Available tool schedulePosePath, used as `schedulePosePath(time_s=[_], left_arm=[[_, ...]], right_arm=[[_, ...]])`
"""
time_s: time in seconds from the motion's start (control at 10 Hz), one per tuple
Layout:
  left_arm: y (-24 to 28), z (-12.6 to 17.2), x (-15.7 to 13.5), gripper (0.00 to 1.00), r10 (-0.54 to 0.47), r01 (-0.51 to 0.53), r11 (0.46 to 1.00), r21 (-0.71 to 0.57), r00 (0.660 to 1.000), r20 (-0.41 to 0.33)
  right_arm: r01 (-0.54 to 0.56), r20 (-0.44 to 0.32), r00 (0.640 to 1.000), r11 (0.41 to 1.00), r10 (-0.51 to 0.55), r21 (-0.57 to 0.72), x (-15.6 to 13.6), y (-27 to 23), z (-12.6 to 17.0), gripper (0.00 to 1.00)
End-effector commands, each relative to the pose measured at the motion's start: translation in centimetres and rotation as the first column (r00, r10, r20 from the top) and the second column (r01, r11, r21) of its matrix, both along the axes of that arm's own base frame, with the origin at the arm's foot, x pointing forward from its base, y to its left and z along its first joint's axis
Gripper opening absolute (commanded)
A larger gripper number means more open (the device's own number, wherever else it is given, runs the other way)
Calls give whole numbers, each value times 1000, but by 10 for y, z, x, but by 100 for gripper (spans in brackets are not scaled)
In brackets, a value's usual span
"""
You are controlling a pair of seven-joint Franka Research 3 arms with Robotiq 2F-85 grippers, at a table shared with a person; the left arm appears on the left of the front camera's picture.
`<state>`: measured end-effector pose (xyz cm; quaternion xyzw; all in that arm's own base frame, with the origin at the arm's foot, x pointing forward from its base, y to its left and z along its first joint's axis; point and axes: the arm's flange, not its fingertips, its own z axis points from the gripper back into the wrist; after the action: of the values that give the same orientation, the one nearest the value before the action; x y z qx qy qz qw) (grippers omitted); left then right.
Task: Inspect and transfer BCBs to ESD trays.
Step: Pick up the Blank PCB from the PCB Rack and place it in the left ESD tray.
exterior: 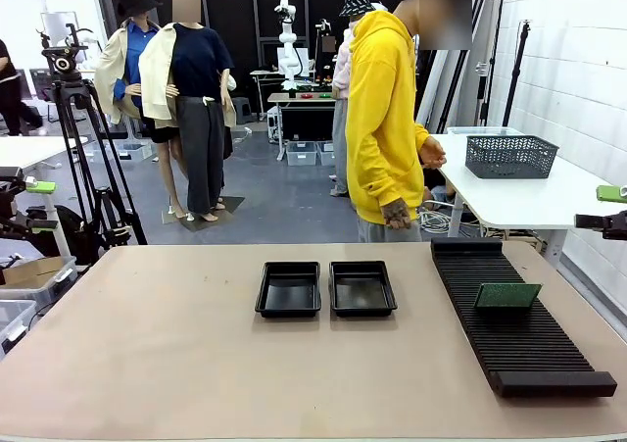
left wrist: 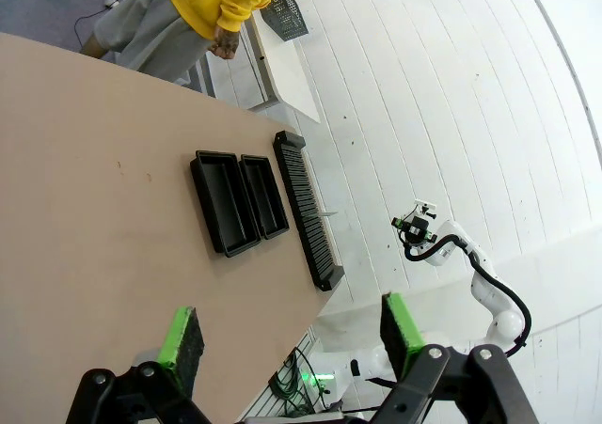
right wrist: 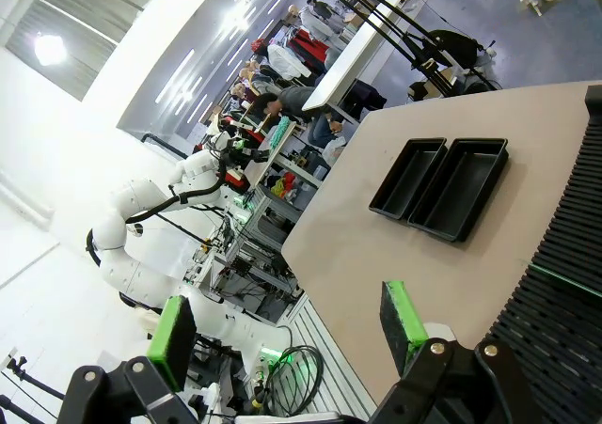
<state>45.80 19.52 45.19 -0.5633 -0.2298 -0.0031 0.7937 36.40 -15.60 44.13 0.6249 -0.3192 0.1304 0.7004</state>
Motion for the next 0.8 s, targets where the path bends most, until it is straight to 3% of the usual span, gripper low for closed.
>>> schedulePosePath(time_s=[0.0, 0.7], left_arm=[[0, 2, -1, 100, 4, -4, 1000, -4, 1000, -6], [0, 2, -1, 100, 4, -4, 1000, -4, 1000, -6]], right_arm=[[0, 0, 1000, 1000, 0, 4, 0, 0, 0, 100], [0, 0, 1000, 1000, 0, 4, 0, 0, 0, 100]])
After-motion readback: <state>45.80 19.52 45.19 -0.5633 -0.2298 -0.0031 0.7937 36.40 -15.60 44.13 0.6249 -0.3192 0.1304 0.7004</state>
